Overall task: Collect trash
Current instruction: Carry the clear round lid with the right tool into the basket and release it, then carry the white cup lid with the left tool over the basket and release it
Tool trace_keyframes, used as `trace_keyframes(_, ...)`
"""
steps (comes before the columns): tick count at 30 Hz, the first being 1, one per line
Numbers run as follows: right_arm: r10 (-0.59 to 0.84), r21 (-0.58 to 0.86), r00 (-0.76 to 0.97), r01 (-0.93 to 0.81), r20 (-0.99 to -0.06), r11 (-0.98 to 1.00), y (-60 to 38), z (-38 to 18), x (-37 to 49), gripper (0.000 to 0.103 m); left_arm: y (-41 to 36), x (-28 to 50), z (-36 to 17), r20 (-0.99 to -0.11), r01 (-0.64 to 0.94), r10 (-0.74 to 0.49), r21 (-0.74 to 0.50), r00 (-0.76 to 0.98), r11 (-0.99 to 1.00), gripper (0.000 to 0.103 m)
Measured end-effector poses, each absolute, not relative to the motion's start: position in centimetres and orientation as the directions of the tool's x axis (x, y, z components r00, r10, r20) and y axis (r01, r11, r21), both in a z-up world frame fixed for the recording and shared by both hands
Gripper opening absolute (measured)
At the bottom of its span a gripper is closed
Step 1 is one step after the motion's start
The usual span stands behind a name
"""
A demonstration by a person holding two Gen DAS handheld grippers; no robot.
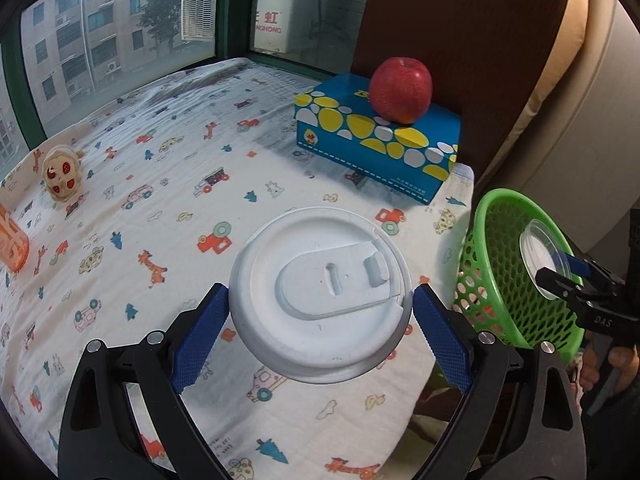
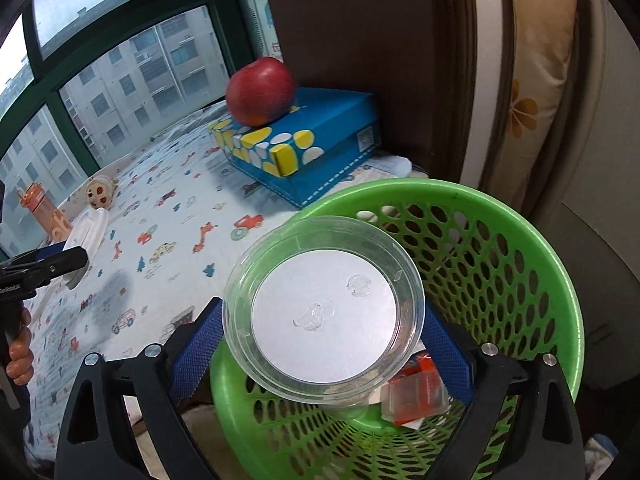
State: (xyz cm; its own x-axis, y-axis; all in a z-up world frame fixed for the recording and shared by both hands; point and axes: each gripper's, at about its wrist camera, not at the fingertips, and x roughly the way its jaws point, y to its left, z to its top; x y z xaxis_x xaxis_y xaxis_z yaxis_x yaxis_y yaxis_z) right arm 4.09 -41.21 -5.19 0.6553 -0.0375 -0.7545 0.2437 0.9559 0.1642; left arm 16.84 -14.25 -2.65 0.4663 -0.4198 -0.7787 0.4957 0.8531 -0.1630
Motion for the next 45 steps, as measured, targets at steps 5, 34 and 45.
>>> trace_keyframes(5, -0.07, 0.164, 0.64, 0.3, -0.766, 0.94, -44.4, -6.0, 3.9, 0.091, -16.9, 15.9, -2.3, -0.781, 0.53, -0.434, -0.158, 0.449, 0.833, 0.091)
trace_keyframes(34, -0.153, 0.212, 0.711, 0.396, -0.686, 0.893, -48.4, -2.4, -3.4, 0.093, -30.2, 11.0, -3.5, -0.808, 0.717, -0.499, -0.144, 0.312, 0.682, 0.091)
trace_keyframes(45, -0.171, 0.236, 0.715, 0.432, -0.678, 0.87, -49.4, -2.5, -6.0, 0.093, -32.8, 9.5, -4.4, -0.812, 0.744, -0.53, -0.192, 0.247, 0.641, 0.092)
